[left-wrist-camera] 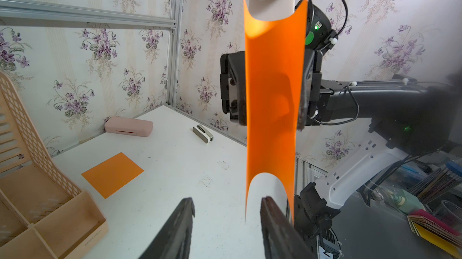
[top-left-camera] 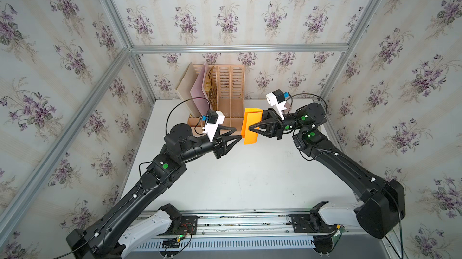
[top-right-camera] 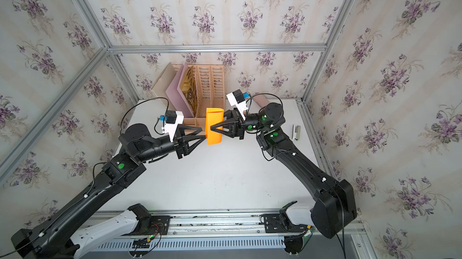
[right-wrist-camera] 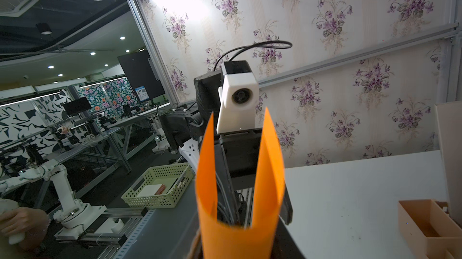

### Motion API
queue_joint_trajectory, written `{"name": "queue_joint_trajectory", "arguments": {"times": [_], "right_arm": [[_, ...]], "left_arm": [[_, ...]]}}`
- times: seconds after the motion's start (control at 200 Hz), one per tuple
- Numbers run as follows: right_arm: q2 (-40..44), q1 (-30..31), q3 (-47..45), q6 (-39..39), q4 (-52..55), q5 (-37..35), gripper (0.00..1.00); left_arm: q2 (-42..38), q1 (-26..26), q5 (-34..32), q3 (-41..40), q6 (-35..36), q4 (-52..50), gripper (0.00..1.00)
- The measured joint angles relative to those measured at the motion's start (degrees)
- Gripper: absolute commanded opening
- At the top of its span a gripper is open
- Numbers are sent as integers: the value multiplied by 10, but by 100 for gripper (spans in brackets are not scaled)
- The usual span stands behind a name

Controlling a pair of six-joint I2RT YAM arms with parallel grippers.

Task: Fold the square paper along the opposite sides
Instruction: Fold the paper.

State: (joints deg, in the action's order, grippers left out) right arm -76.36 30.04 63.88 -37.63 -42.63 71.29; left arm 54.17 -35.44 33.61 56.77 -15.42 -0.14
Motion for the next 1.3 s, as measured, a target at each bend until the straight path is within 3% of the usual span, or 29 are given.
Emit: {"name": "queue_joint_trajectory", "arguments": {"times": [0.949, 1.299], "right_arm": [[-32, 2, -3, -59, -79, 3, 36], [-39, 2, -3, -74, -99, 3, 36]], "left_arm": [[22, 0, 29, 0, -13, 42, 28], [23, 0, 34, 0, -15, 44, 14]]}}
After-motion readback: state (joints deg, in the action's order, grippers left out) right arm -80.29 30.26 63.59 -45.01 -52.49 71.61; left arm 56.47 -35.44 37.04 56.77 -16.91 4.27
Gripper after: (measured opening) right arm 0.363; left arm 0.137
